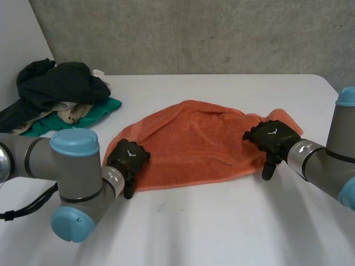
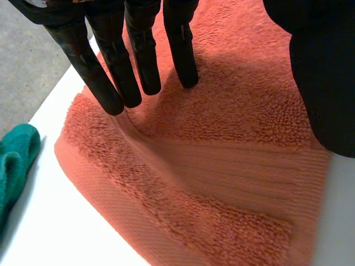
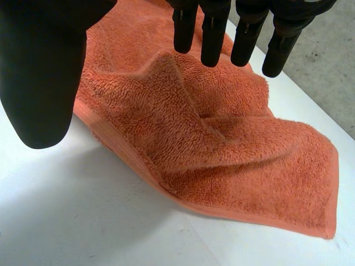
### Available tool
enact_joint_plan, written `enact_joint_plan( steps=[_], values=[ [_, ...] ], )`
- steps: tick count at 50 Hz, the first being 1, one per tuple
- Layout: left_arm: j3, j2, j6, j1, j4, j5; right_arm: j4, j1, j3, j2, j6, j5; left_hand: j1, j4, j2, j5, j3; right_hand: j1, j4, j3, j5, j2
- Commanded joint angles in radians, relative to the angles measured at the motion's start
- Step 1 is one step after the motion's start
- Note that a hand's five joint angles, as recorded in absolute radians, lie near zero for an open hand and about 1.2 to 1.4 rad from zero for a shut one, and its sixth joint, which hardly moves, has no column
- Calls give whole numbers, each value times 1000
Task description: Fold the laundry.
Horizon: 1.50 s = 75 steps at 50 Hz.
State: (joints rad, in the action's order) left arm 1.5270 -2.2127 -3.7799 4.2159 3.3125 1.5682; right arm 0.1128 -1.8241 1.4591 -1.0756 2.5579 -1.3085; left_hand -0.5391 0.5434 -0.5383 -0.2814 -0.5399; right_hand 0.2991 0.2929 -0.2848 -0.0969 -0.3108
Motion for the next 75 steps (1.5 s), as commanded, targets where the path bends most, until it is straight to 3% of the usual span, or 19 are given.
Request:
enact_joint_plan(
  steps=[1, 7, 10, 16, 22, 27, 31, 35, 39, 42, 49, 53, 55, 60, 63, 70, 74, 75],
  values=[
    [-36, -10, -11, -1, 7, 16, -8, -4, 10, -3, -1, 0, -126, 122, -127, -210, -126, 28, 34, -42, -56, -16],
    [-51, -2, -3, 7, 16, 12, -9, -8, 12, -1, -1, 0, -162, 157, -162, -245, -161, 31, 37, -45, -59, -19],
    [-62, -10, -6, 10, 19, 12, -12, -8, 10, 0, -1, -1, -290, 286, -291, -374, -290, 31, 37, -45, -59, -19],
    [-87, -18, -6, 15, 13, 4, -13, -4, 10, -4, 4, -6, -857, 852, -857, -940, -856, 28, 34, -42, -56, -16],
    [-64, 56, 5, 13, -19, -29, -4, 11, -6, -33, 30, -9, -857, 853, -858, -940, -856, 8, 14, -22, -35, 4],
    [-33, 217, 35, 13, -63, -83, 42, 38, -58, -52, 47, 2, -857, 853, -858, -940, -856, -10, -4, -4, -18, 22],
    [-40, 394, 121, 15, -120, -105, 134, 58, -124, -26, -28, 29, -857, 853, -858, -940, -856, -10, -4, -4, -18, 22],
    [-73, 496, 201, 7, -169, -115, 214, 84, -216, 38, -178, 61, -857, 853, -858, -940, -856, 10, 17, -25, -38, 1],
    [-119, 537, 261, -11, -215, -131, 261, 95, -259, 78, -223, 60, -857, 853, -858, -940, -856, 95, 101, -110, -123, -84],
    [-146, 548, 281, -30, -241, -131, 261, 98, -258, 101, -173, 54, -857, 853, -858, -940, -856, 125, 131, -139, -153, -113],
    [-254, 551, 308, -89, -307, -99, 193, 149, -214, 103, 180, 32, -857, 853, -858, -940, -856, 330, 336, -344, -357, -318],
    [-301, 553, 310, -112, -340, -77, 183, 164, -192, 102, 278, 31, -857, 853, -858, -940, -856, 357, 363, -371, -385, -345],
    [-320, 554, 312, -122, -352, -70, 189, 166, -177, 99, 289, 35, -857, 853, -858, -940, -856, 342, 349, -357, -370, -331],
    [-376, 565, 334, -161, -387, -59, 162, 148, -109, 86, 317, 41, -857, 853, -858, -940, -856, 29, 35, -43, -56, -17],
    [-401, 571, 348, -178, -398, -57, 101, 124, -102, 103, 343, 32, -857, 853, -858, -940, -856, 46, 52, -60, -73, -34],
    [-465, 590, 388, -218, -441, -40, -50, 69, -151, 201, 461, -95, -857, 853, -858, -940, -856, 353, 360, -368, -381, -342],
    [-476, 611, 404, -215, -452, -28, -87, 63, -195, 235, 507, -187, -857, 853, -858, -940, -856, 1095, 1102, -1110, -1123, -1084],
    [-473, 620, 407, -208, -452, -23, -91, 66, -206, 232, 507, -211, -857, 853, -858, -940, -856, 1097, 1103, -1111, -1125, -1085]
  ],
)
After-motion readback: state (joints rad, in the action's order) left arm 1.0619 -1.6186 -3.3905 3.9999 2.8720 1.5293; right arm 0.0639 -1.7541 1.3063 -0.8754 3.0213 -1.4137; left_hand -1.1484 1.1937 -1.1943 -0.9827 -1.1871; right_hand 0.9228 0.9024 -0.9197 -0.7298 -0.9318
